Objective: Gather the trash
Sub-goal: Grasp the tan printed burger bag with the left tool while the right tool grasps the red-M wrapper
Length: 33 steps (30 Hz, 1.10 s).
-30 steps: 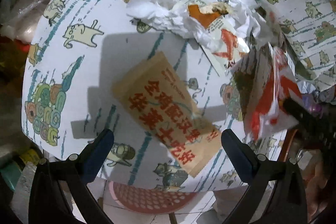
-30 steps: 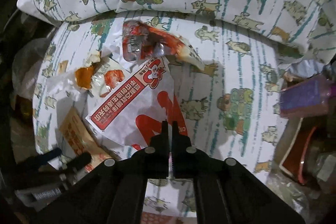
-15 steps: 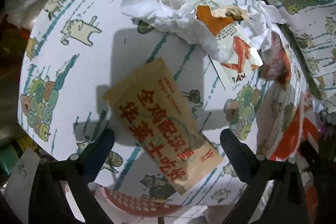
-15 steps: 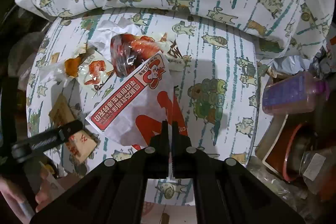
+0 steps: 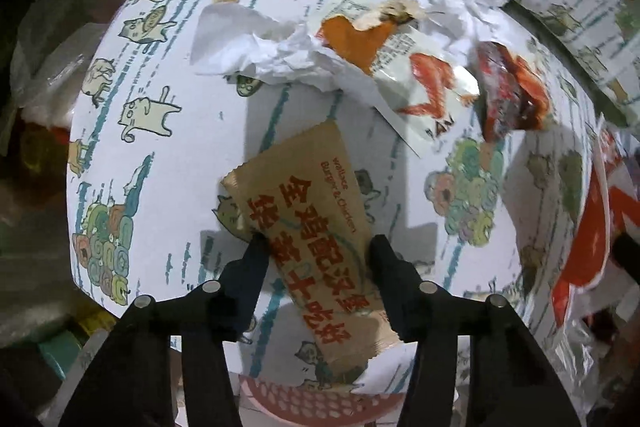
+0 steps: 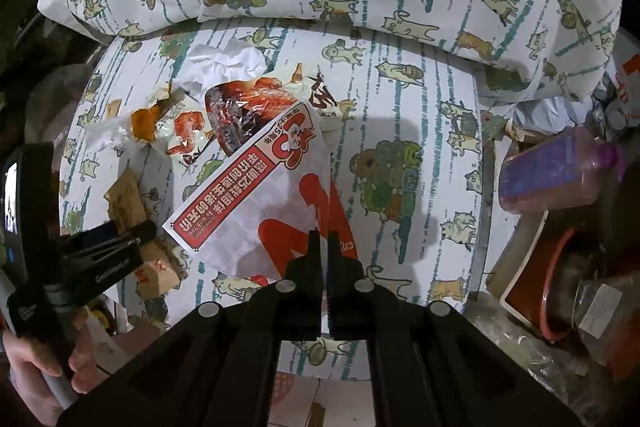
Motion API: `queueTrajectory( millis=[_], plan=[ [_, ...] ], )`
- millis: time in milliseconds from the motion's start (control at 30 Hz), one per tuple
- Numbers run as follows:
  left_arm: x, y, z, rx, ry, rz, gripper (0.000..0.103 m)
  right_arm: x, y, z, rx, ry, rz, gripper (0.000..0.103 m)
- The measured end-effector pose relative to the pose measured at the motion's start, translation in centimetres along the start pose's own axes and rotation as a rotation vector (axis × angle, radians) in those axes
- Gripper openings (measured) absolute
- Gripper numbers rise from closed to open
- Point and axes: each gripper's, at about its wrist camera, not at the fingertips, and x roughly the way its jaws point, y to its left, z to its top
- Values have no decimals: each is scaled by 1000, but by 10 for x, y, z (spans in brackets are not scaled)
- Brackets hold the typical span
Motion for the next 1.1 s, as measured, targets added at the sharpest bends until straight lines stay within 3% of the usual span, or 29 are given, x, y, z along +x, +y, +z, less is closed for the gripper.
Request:
queueTrajectory(
  millis=[100, 233, 333, 467, 533, 633, 700, 733, 833, 900, 1100],
  plan=[
    [-12, 2, -2, 25, -21, -22, 52, -3, 0, 0, 3, -11, 1, 1],
    [-22, -12, 0, 177, -55, 36, 53, -2, 6, 0, -15, -13, -4, 1],
    [-22, -19, 1, 210, -50, 60, 57, 1, 12, -1, -35, -8, -17, 2],
    [-16, -16, 0, 189, -17, 78, 84, 1, 14, 1, -28, -10, -10, 1],
    [-14, -12, -1, 148, -3, 87, 87, -1, 16, 2, -25, -18, -11, 1],
    [-8, -6, -6, 106, 63, 22, 87, -2, 18, 3, -23, -22, -9, 2],
    [-8, -4, -6, 62, 60, -5, 87, -2, 19, 4, -23, -24, -10, 2],
    [-8, -2, -6, 49, 52, -6, 86, -2, 20, 4, -25, -24, -11, 2],
    [-5, 4, -8, 63, 31, 37, 69, -1, 23, 4, -32, -27, -20, 2],
    [-4, 7, -15, 85, 4, 68, 52, -1, 24, 4, -36, -28, -21, 2],
    [-13, 14, -11, 95, -32, 55, 46, -8, 24, 6, -28, -46, -4, 2]
  ],
)
